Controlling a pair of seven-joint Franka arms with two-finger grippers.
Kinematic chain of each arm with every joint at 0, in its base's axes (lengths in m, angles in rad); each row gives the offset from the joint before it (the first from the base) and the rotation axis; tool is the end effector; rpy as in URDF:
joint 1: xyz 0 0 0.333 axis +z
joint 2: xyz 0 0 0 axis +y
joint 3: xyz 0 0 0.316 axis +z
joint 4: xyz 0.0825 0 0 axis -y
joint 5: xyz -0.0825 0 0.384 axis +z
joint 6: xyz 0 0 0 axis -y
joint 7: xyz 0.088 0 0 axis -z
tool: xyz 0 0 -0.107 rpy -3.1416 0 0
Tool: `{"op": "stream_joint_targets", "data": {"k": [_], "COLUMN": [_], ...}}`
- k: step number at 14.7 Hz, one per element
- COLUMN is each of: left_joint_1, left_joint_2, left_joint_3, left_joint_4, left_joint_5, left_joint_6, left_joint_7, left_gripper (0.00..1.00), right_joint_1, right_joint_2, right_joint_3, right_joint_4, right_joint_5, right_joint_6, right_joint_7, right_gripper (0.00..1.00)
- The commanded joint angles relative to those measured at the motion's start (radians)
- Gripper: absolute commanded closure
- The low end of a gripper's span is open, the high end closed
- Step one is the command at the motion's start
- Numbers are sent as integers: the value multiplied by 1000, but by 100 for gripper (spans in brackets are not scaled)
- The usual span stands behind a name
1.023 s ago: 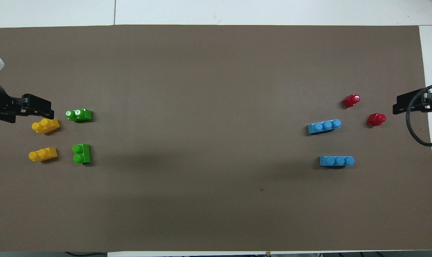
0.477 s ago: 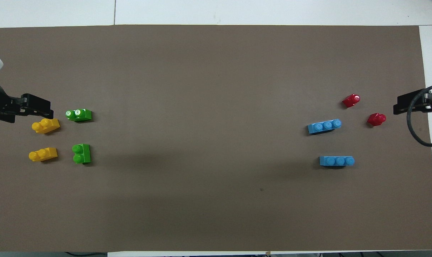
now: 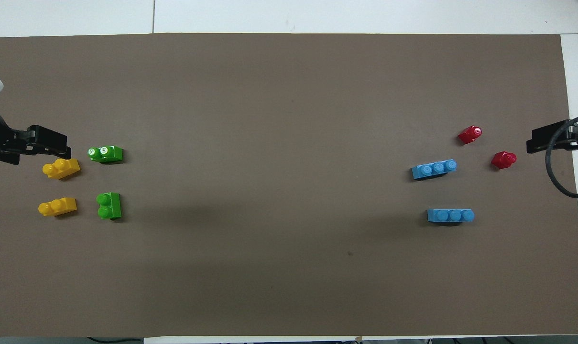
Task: Remove green block with left arm and hold with right
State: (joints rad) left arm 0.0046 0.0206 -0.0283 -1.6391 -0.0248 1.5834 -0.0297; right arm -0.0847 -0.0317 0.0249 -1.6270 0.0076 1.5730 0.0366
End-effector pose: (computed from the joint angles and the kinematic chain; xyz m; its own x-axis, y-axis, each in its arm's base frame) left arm 0.5582 -0.0157 0.5820 0.9970 0.0063 -0.0769 0.0081 -0.9997 0.0230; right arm 0.5430 -0.0315 0.6156 0.9951 -0.0963 -0.0225 -0.0964 -0.9953 -0.0060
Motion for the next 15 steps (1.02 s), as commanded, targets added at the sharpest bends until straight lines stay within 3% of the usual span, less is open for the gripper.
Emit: {"op": "stream_joint_targets", "data": {"k": [1, 15], "left_joint_1": [-12, -12], "left_joint_2": [-2, -4], "left_joint_3": [13, 16], "left_joint_4": [15, 16], "left_joint_5": [-3, -1], "left_joint_6": [-13, -2], "left_joint_7": [16, 14], "left_gripper": [0, 0], "right_joint_1": [-7, -12], "right_joint_2": [-22, -22], "right_joint_3": [3, 1], "right_joint_4": [-22, -24], "right_joint_5": [-12, -15], "right_joint_6": [15, 9], "right_joint_7": [-26, -89], "right_gripper": [0, 0]}}
